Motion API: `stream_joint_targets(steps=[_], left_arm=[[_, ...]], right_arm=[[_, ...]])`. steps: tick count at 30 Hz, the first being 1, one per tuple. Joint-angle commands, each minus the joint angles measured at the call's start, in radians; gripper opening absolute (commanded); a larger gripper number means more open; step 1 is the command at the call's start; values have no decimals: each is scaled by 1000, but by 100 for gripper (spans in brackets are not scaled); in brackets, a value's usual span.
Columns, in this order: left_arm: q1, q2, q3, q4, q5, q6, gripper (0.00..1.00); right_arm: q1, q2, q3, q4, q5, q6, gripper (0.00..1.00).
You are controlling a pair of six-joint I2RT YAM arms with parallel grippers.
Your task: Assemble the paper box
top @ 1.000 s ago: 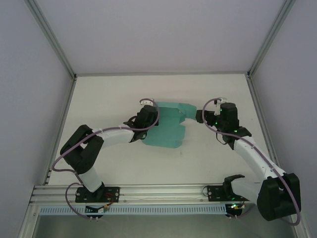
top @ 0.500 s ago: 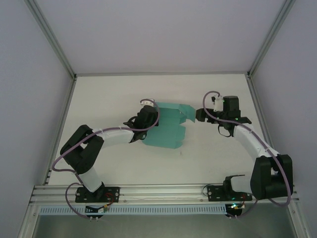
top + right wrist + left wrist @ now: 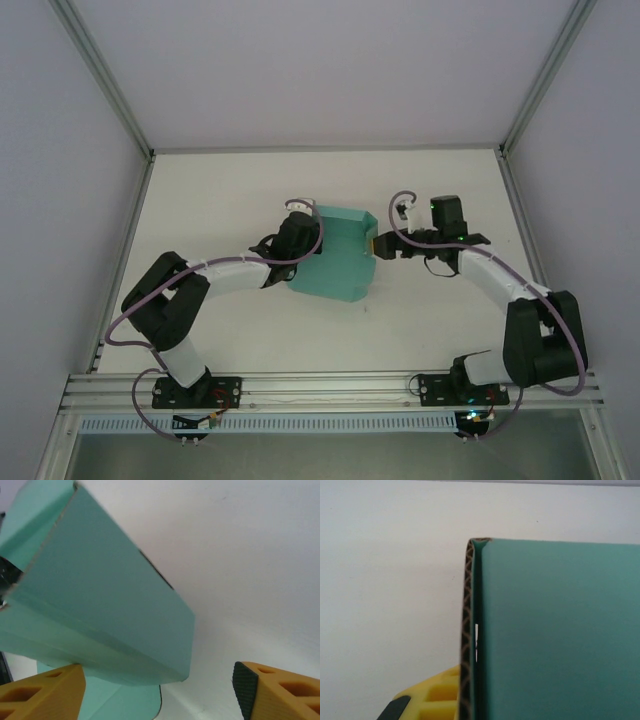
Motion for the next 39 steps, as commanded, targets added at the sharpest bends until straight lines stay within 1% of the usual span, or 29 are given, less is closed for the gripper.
stream_joint_targets(steps=[1,2,4,6,7,9,12,13,16,18,20,22,25,26,27,30,31,33,36,39], left_arm=[[-6,5,23,48,31,13,0],[-7,3,25,49,36,16,0],[-6,3,25,50,38,21,0],[-6,7,28,43,32,18,0],[-6,7,27,46,36,17,0],[-6,11,21,66,55,13,0],[-7,21,25,72,80,13,0],[-6,23,30,65,85,13,0],[-6,19,33,59,91,9,0],[-6,16,29,62,88,7,0],[-7,10,26,60,84,8,0],[-7,4,23,60,89,7,0],[-10,0,22,59,99,13,0],[-10,0,23,58,96,13,0],[-11,1,25,56,87,13,0],[-16,6,35,42,64,6,0],[-18,7,39,36,58,3,0],[-23,12,48,27,37,-2,0],[-26,15,64,-7,6,-10,0],[-26,8,59,-9,-17,-28,0]], right_arm=[[19,24,39,49,-27,-28,75],[19,29,40,64,-16,-20,73],[25,35,50,68,6,-18,65],[32,33,51,75,13,-18,64],[38,31,47,88,26,8,64],[55,32,48,101,59,13,63],[104,47,68,110,151,10,64],[125,53,75,121,200,13,63],[167,81,90,186,334,63,58],[186,95,94,225,398,89,51],[214,101,96,250,520,119,42],[235,104,92,270,621,144,38],[248,121,101,279,669,186,34],[259,128,107,274,694,200,30],[274,136,113,272,718,205,28],[334,164,143,251,877,227,18],[349,179,153,241,935,250,14],[376,213,181,211,1028,294,0],[400,270,241,106,1222,371,0],[407,302,267,34,1319,432,0]])
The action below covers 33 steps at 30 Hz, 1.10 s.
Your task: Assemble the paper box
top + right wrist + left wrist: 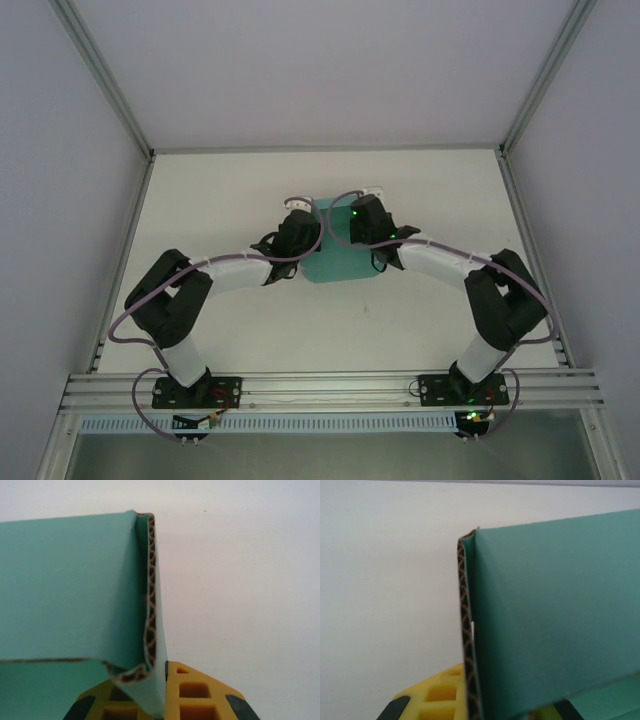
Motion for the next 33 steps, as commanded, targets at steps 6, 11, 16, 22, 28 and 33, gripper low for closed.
stream_joint_targets(steps=[6,11,16,22,28,33], left_arm=[[-33,-11,41,4,13,-46,0],[-33,-15,43,-4,12,-54,0],[-32,-22,61,-45,1,-89,0],[-32,-15,65,-54,-18,-92,0],[-32,-12,67,-56,19,-85,0],[-32,-12,66,-66,24,-84,0]], right_arm=[[-9,88,111,-228,349,237,0],[-10,137,162,-292,392,287,0],[-9,195,236,-405,476,358,0],[-8,145,188,-328,356,341,0],[-7,11,42,-68,211,108,11],[-7,-64,4,-36,95,16,29]])
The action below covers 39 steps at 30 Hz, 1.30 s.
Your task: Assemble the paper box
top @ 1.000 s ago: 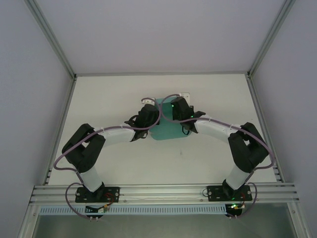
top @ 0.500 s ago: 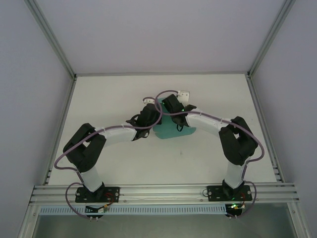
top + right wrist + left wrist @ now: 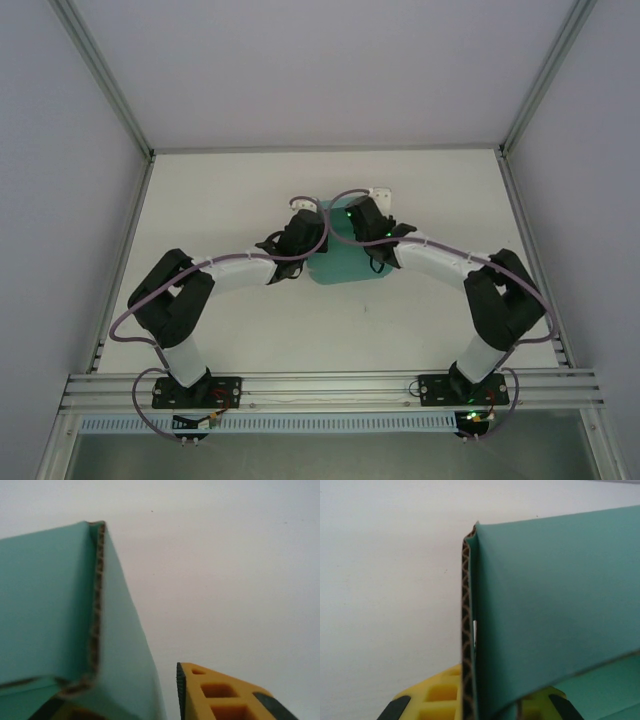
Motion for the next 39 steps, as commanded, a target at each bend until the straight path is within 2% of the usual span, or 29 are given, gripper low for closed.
stream_joint_targets(steps=[1,6,11,17,18,20,21,23,27,31,36,39], left_arm=[[-7,-24,25,-8,5,-17,0],[-7,-28,20,-2,30,-15,0],[-8,-25,31,-18,26,-11,0],[-8,-26,30,-5,33,-13,0],[-7,-27,29,-5,35,-10,0],[-7,-27,32,-7,25,-14,0],[-9,-26,39,-28,3,-27,0],[-6,-24,51,-56,-39,-49,0],[-7,-32,38,-82,-154,-130,0],[-7,-24,101,-289,-358,-274,0],[-6,-22,98,-330,-455,-277,0],[-3,-18,81,-315,-452,-252,0]], right_arm=[[-21,-55,-22,69,-57,-85,30],[-22,-57,-30,88,-109,-115,37],[-22,-56,-26,99,-180,-122,37],[-24,-41,-9,62,-137,-114,35],[-23,-38,-8,58,-131,-110,35],[-24,-31,-2,51,-98,-97,22],[-23,-26,4,39,-64,-76,12],[-24,-18,13,22,-2,-52,0],[-24,-15,9,21,70,-17,0],[-25,9,43,-64,200,47,0],[-51,19,53,-118,213,118,0],[-68,15,52,-111,192,116,0]])
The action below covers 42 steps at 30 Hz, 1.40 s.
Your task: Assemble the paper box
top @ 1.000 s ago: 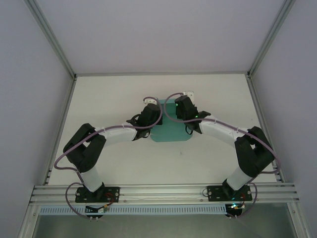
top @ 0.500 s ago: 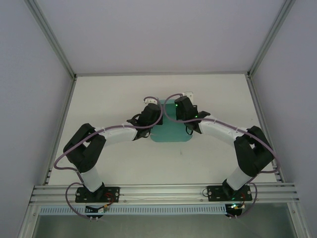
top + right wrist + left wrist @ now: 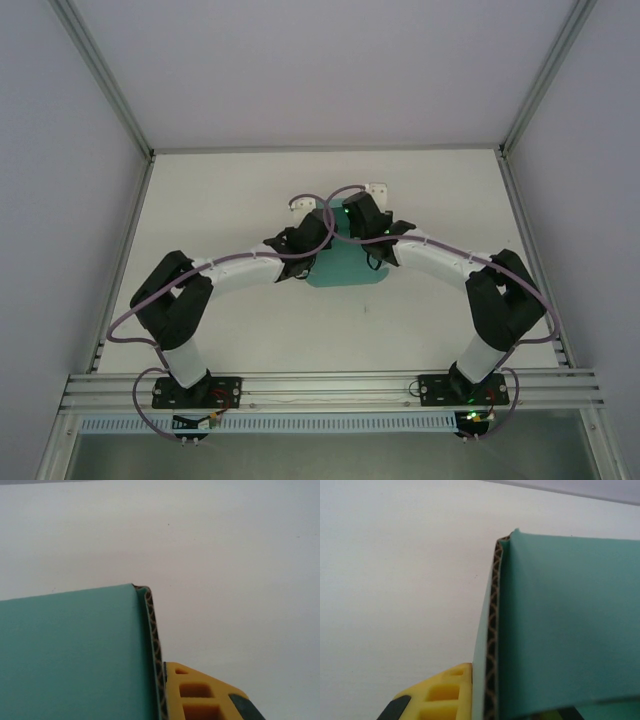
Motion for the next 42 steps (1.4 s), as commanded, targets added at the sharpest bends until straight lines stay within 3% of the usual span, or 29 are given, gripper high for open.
stream_joint_targets(steps=[1,10,14,16,22,25,27,28,32,35,37,42], left_arm=[[52,-20,-21,-111,-216,-92,0],[62,-29,-13,-148,-195,-88,0],[60,-44,-55,8,-28,34,0],[57,-35,-42,29,36,55,0],[49,22,41,-9,94,90,0],[48,35,60,-21,131,113,0],[50,49,87,-45,147,124,0],[50,55,97,-52,157,131,0],[62,51,108,-52,231,155,0],[98,25,109,-70,365,263,0],[127,10,130,-150,510,464,0],[147,-19,224,-490,714,912,0]], right_arm=[[-85,1,6,-98,184,109,0],[-104,2,5,-115,171,101,0],[-104,-6,-25,-12,62,49,0],[-105,-19,-40,41,-61,26,1],[-104,-79,-60,160,-443,-6,39],[-104,-145,-107,255,-593,-18,64],[-104,-190,-130,284,-654,-9,91],[-103,-212,-143,295,-683,-14,100],[-103,-295,-172,255,-645,-10,100],[-104,-382,-198,175,-482,2,100],[-112,-447,-205,85,-349,3,100],[-142,-588,-190,-167,-218,-23,100]])
